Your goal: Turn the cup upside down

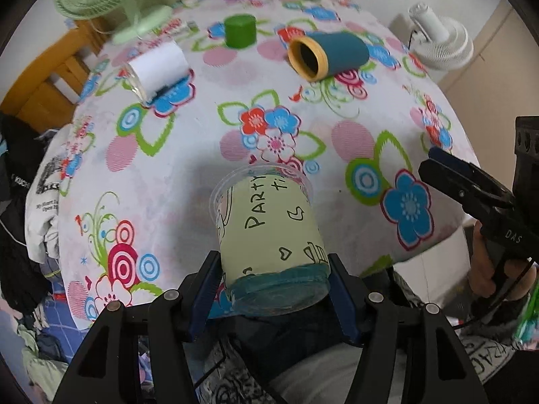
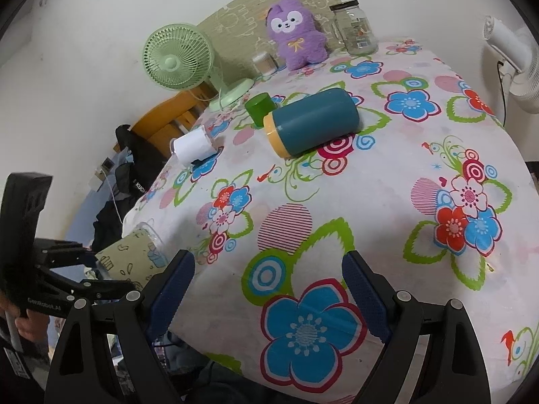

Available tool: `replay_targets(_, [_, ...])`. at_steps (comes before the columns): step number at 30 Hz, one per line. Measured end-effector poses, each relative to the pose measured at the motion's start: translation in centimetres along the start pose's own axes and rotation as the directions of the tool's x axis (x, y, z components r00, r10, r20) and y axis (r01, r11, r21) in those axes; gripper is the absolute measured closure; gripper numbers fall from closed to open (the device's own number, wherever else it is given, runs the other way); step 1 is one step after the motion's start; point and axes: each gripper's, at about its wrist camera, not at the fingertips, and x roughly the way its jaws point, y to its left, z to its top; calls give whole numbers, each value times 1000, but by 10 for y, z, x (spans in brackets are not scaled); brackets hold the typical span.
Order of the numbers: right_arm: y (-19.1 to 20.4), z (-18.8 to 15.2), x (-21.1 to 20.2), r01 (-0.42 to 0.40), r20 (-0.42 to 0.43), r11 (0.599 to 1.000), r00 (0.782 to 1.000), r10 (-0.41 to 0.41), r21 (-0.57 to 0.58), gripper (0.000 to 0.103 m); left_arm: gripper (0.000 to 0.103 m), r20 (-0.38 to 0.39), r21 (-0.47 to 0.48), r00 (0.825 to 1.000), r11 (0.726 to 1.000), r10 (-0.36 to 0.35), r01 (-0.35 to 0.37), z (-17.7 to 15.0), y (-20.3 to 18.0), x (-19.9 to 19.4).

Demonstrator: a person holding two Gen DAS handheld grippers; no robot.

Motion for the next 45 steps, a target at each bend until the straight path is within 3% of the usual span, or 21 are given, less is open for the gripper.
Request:
replay_targets(4, [2, 0, 0, 3, 3, 1000, 1000, -3, -5, 12, 39, -52, 5, 999, 1000, -16, 16, 13, 0, 12])
replay_targets(16, [3, 5, 14, 18, -34, 999, 999, -19, -39, 12, 40, -52, 1, 999, 1000, -1, 1, 44, -1, 29])
replay_targets(23, [13, 9, 26, 37, -72, 992, 996, -46, -121, 12, 40, -38, -14, 999, 1000, 17, -17, 52, 3, 33])
replay_targets(31, [36, 8, 37, -11, -117, 972, 993, -17, -234, 12, 37, -27, -22, 999, 999, 23, -23, 57, 5, 32])
replay_targets(39, [50, 9, 42, -33, -133, 960, 991, -4, -278, 12, 15, 5, -43, 1000, 999, 20, -20, 61, 8, 24])
replay_targets(45, [55, 10, 40, -39, -133, 957, 991, 1, -286, 12, 9, 33, -72, 999, 997, 3, 0, 62, 15, 16])
